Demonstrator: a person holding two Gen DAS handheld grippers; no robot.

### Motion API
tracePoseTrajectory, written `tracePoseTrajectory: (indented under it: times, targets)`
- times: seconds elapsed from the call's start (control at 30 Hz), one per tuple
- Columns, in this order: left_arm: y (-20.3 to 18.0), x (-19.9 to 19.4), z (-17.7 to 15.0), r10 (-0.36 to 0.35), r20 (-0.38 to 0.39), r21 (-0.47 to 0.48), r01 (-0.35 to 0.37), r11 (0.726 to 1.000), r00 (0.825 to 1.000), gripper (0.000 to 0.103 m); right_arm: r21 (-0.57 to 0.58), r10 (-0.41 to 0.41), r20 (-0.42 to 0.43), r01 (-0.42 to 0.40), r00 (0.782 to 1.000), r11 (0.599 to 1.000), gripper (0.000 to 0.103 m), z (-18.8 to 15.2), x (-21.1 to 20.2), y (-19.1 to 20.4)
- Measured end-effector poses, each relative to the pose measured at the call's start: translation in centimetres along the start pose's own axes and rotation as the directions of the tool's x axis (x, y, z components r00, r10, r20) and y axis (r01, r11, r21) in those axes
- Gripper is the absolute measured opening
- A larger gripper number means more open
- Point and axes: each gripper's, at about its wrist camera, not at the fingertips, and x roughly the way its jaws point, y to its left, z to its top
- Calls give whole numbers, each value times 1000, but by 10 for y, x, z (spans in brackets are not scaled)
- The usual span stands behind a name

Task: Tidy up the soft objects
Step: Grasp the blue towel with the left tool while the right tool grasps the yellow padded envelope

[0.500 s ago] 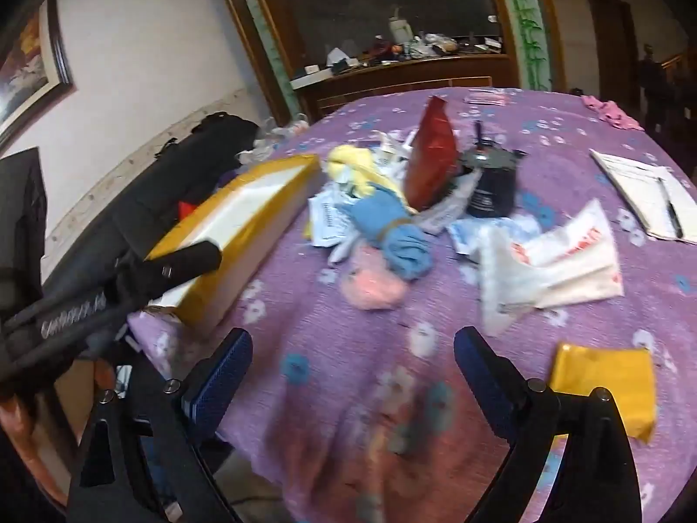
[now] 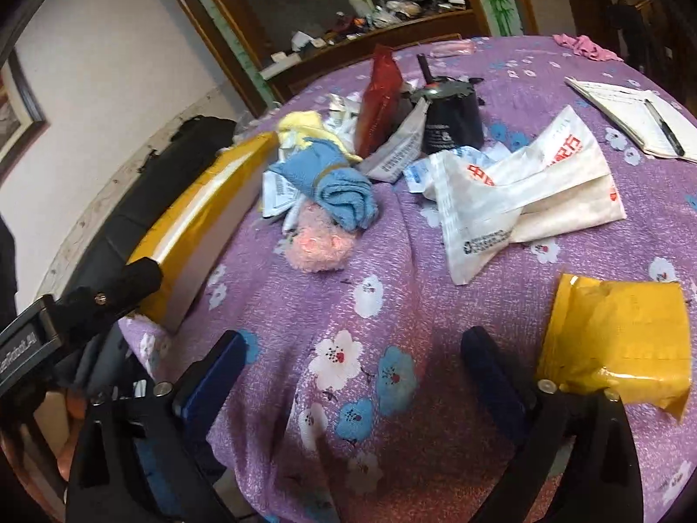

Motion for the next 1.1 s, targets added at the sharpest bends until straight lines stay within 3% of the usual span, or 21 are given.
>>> tracePoseTrajectory:
  times: [0.2,0.3,0.43,0.47,0.63,0.8,0.93,1.1]
  targets:
    - [6,-2,1,-48,-20,-68,46,997,999,84,-95,-51,-6,50,999,994,102,-6,-4,15]
    - [4,-7,-2,-43,18,-60,44,997,999,84,-54,86,57,-82,995,995,102,-11,-25,13]
    - [0,-5,-3,-77,4,-19,77,997,997,84,-69,104,78,-99,992,993,101,-8,-56,2]
    - [-1,-5,-2,-81,-4,-3,81,997,997,84,-54,47,66,-43,997,998,101,-10,-63,-1]
    - [-18,4,1,-121,-62,59,124,990,991,84,-33,-31,74,34,997,999,101,-7,-90,-23]
    - [-25,13,4,-179,-111,-3,179,984,978,84,8,-90,92,90,992,996,100,2,-114,-52]
    - [-23,26,5,-209,-203,-62,200,978,957,84,36,-173,59,171,983,985,98,13,-109,-69]
    - [-44,53,14,-206,-217,-70,195,978,954,84,34,-188,-3,188,982,982,98,17,-95,-81]
